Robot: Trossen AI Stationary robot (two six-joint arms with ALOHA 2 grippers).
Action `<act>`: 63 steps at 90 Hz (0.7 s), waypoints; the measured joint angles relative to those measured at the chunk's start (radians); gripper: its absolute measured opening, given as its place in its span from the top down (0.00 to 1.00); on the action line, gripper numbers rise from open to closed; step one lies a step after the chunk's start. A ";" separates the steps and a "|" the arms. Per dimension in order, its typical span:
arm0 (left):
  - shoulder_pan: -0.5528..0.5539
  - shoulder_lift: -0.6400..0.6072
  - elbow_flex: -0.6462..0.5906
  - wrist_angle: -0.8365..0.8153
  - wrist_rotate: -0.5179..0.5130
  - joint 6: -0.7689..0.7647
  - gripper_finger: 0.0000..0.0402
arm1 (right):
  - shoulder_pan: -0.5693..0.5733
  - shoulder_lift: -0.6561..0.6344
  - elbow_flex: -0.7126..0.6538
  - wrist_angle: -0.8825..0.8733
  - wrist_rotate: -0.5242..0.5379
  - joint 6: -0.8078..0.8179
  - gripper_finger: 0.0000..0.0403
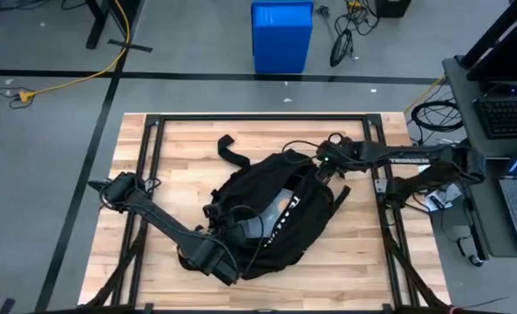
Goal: Unpack backpack
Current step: Remove the cellphone from the black backpack
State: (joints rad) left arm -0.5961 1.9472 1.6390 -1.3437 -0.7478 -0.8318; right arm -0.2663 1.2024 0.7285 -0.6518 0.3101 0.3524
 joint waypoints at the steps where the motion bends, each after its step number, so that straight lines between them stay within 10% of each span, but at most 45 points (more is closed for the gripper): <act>1: 0.000 0.000 0.000 0.000 -0.001 0.000 0.98 | 0.007 -0.005 0.002 0.004 0.000 -0.002 0.64; 63: 0.015 0.000 0.000 0.000 -0.029 0.000 0.98 | 0.370 -0.002 0.032 0.391 -0.162 -0.246 0.63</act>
State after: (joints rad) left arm -0.5811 1.9472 1.6390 -1.3437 -0.7773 -0.8314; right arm 0.1039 1.2003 0.7601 -0.2609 0.1477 0.1066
